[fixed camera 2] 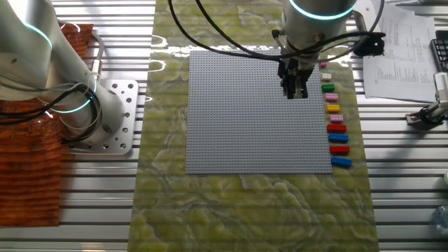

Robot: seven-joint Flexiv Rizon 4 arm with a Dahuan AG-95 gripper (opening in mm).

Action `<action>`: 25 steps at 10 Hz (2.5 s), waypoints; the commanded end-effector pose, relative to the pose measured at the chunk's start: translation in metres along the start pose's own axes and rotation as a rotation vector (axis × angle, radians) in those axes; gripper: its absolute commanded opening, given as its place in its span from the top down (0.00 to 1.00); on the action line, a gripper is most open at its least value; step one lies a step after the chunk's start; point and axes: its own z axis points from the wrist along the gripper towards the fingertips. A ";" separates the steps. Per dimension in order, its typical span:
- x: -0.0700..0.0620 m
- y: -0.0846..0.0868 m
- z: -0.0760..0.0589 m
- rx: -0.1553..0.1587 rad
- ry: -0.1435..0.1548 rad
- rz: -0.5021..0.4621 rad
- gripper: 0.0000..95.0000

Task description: Stack small Lego blocks randomly, one at a time

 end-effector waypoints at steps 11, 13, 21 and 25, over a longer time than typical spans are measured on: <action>-0.066 -0.052 0.035 0.022 0.007 -0.055 1.00; -0.066 -0.052 0.042 0.018 0.010 -0.060 1.00; -0.069 -0.052 0.041 0.008 0.046 -0.087 1.00; -0.055 -0.049 0.032 0.008 0.035 -0.099 1.00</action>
